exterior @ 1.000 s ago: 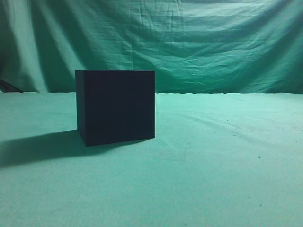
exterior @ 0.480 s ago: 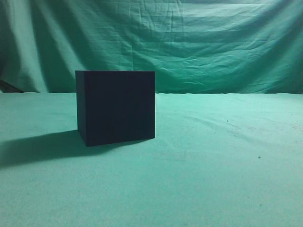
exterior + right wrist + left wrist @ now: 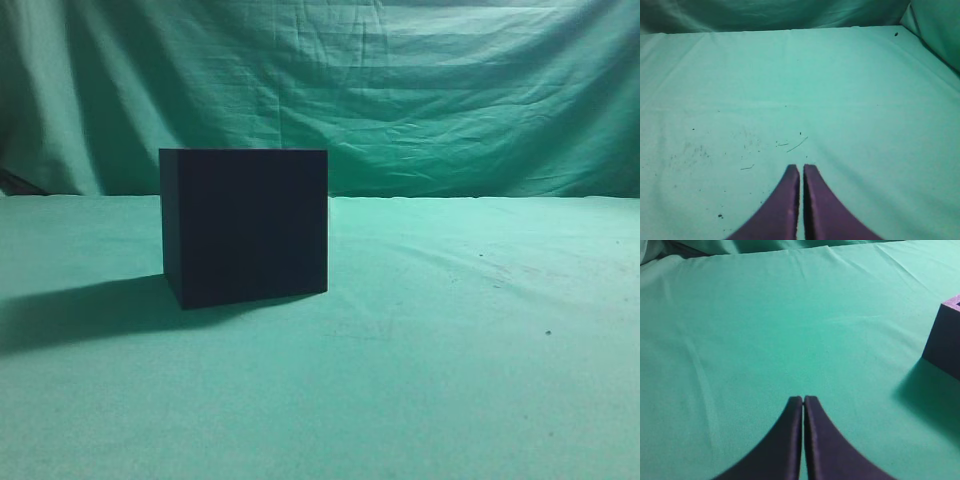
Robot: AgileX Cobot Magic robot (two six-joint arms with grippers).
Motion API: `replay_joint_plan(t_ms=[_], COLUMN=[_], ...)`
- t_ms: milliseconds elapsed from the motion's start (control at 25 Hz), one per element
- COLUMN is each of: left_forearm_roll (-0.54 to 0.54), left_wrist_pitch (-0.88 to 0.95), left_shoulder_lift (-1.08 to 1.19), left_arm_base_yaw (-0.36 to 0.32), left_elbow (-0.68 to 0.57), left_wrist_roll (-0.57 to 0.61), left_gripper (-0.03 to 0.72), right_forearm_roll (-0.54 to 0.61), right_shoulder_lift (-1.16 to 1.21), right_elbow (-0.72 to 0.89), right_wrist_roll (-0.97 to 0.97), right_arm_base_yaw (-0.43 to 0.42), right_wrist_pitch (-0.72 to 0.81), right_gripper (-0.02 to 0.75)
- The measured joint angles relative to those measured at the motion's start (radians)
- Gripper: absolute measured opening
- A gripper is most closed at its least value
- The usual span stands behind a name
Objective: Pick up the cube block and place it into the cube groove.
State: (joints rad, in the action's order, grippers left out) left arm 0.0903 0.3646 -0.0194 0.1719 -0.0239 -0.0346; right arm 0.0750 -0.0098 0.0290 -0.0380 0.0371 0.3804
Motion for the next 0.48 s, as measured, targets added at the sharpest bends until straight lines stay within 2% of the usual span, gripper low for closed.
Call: replay_joint_plan(t_ms=[480], left_forearm_roll=[0.000], left_wrist_pitch=[0.000], left_shoulder_lift=[0.000], left_arm_base_yaw=[0.000], left_elbow=[0.000], left_wrist_roll=[0.000], left_gripper=[0.000], right_forearm_roll=[0.000], right_shoulder_lift=[0.000], right_elbow=[0.000], right_wrist_roll=[0.000], right_arm_base_yaw=[0.000], right_wrist_pitch=[0.002], right_gripper=[0.000])
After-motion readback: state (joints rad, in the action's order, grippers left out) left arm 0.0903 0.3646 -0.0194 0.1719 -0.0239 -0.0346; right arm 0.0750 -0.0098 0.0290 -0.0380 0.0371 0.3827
